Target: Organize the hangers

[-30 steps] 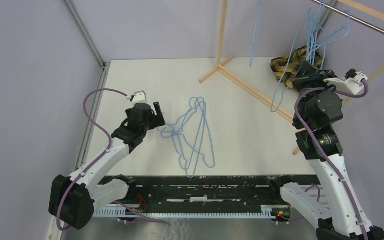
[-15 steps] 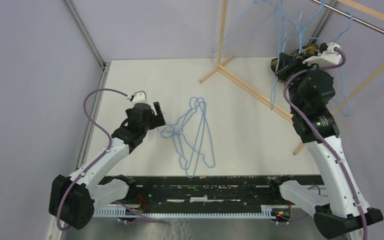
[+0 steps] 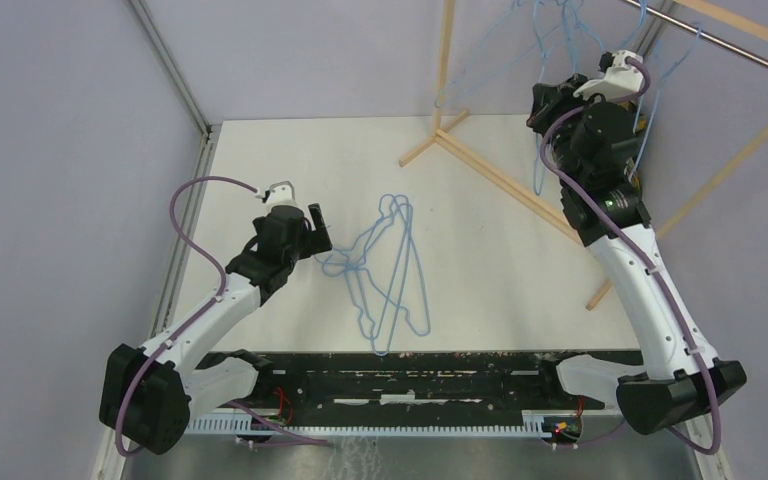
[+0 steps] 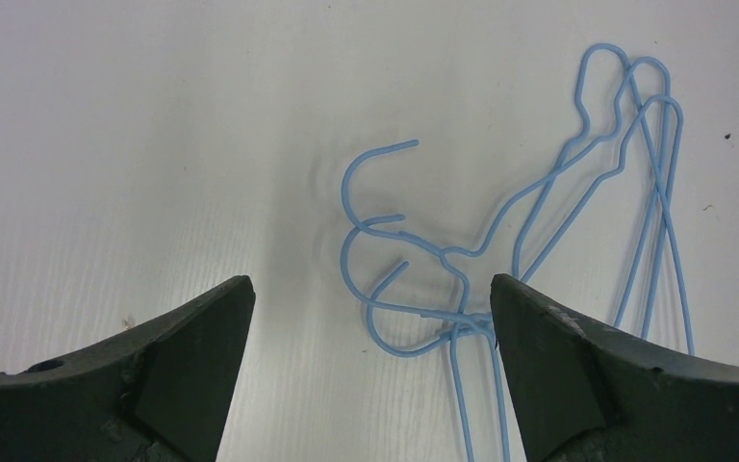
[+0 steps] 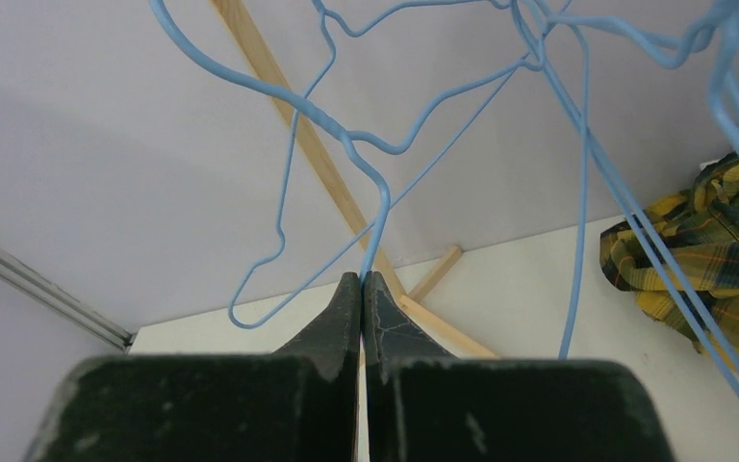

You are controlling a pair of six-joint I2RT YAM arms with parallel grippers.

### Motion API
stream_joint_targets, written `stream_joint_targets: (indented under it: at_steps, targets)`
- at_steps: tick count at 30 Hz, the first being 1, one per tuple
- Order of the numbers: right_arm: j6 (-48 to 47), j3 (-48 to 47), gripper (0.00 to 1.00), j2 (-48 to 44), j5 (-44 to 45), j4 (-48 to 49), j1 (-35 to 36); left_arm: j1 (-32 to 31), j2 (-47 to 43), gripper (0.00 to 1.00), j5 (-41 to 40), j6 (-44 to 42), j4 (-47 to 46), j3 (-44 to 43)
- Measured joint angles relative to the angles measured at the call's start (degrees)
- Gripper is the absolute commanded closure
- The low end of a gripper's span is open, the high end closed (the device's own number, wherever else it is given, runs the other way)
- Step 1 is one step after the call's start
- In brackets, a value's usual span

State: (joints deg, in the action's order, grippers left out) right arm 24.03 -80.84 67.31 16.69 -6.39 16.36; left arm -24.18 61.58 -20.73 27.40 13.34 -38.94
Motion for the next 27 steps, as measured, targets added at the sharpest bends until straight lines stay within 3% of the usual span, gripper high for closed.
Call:
stream_joint_targets:
  at_steps: [7, 14, 27]
  targets:
    - [-1.2, -2.1, 0.99, 5.6, 1.7, 4.2, 0.0, 0.0, 0.8, 0.01, -0.1, 0.0, 0.0, 0.0]
    - [-1.1, -2.5, 0.99, 4.8, 1.3, 5.7, -0.3, 0.0, 1.9, 0.01, -0.1, 0.0, -0.2, 0.0]
    - [4.8, 3.1, 0.99, -11.2, -3.2, -1.4, -0.3, 0.0, 2.6, 0.01, 0.2, 0.0, -0.3, 0.0]
